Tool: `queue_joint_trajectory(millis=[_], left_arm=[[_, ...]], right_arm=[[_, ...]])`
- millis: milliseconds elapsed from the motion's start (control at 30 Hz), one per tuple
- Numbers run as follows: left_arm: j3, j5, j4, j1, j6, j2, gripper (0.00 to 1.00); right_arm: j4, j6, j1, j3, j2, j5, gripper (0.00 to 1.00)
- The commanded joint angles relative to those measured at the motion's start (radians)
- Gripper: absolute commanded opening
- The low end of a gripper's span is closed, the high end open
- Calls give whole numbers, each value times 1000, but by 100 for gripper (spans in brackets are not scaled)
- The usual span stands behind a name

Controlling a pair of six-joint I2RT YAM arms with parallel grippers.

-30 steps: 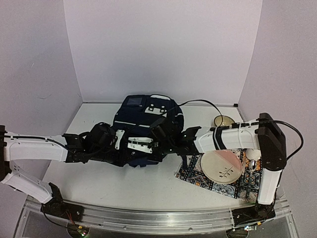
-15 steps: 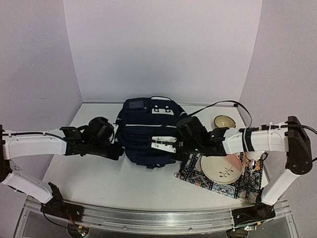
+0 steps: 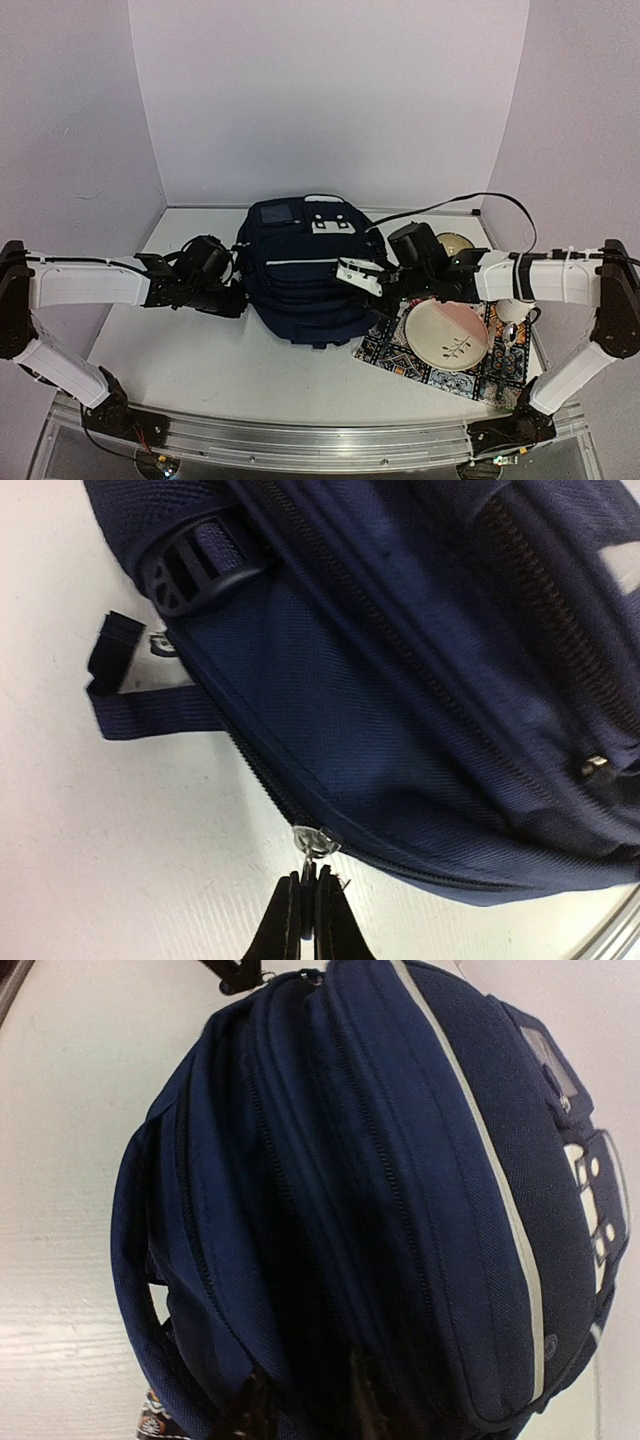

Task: Pack the student bag
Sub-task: Zip the largest pocket of the bag in the student bag, then hold the largest pocket of the student bag.

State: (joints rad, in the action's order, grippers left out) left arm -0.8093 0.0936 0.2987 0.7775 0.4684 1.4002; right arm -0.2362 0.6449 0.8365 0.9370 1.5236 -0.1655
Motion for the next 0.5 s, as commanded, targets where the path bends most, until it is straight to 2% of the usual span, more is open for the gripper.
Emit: queue_joint_trajectory(millis=[0, 100, 167, 467], left_arm=[[-29, -73, -33, 44, 2, -46, 0], [-30, -160, -83, 63, 19, -61, 0], [-38, -195, -106, 85, 25, -62, 0], [-56, -256, -154, 136, 36, -67, 0]], right_arm=[[1, -94, 36, 70, -37, -45, 37], [3, -113, 103, 88, -30, -4, 51], [3, -130, 145, 104, -24, 31, 55], [-15, -180, 265, 176, 104, 149, 59]])
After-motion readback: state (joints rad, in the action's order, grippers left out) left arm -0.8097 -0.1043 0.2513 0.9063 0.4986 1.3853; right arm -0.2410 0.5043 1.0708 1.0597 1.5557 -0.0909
